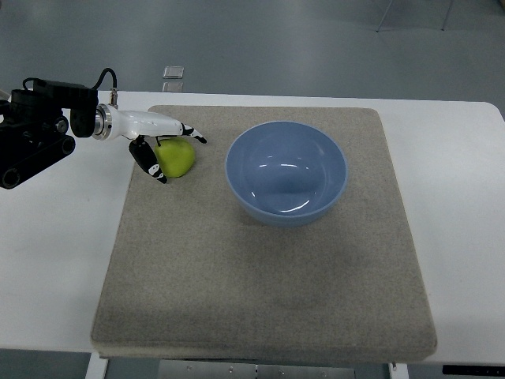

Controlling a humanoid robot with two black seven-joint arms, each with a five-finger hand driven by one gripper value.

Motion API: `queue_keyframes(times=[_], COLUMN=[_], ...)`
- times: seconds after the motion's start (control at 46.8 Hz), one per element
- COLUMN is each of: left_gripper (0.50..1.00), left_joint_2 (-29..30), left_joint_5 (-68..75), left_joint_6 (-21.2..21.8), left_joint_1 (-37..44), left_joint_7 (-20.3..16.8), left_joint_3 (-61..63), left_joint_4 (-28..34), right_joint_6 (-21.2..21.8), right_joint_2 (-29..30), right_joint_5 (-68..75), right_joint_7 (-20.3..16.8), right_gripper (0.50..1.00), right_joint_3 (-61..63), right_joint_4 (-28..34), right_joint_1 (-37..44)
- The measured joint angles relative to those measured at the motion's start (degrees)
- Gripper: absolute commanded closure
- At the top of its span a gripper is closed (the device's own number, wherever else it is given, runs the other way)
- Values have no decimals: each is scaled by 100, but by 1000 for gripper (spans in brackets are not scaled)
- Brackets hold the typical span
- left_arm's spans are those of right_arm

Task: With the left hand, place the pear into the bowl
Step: 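Lower the left hand around the pear and close its fingers, then lift the pear with the left hand off the mat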

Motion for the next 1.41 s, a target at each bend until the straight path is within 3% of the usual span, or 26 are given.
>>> queue_keyframes(times=[0.085,0.149,0.32,0.406,0.491,1.046,1.409], left_gripper=[576,649,737,846,1000,1000,1000], left_joint_2=[-26,-30,-30,-30,-30,7,59], left_joint_5=[0,0,3,10,10,-225,-969], left_joint_6=[7,8,0,-6,-9,-34,-3], left_joint_1=[0,0,-7,-7,-7,-114,-636], left_joint_7=[0,0,0,0,0,4,8], left_joint_3=[-1,-1,10,10,18,-102,-106], left_joint_4=[1,2,5,4,4,13,-17], right_joint_6=[0,0,0,0,0,0,0], right_joint_2=[0,0,0,0,0,0,0], right_joint_5=[0,-1,-3,-2,-2,2,3], right_joint_7=[0,0,0,0,0,-2,-1], right_gripper=[576,576,576,576,576,576,576], right_joint_3=[0,0,0,0,0,0,0], right_joint_4=[0,0,0,0,0,0,0], right_joint_1=[0,0,0,0,0,0,0])
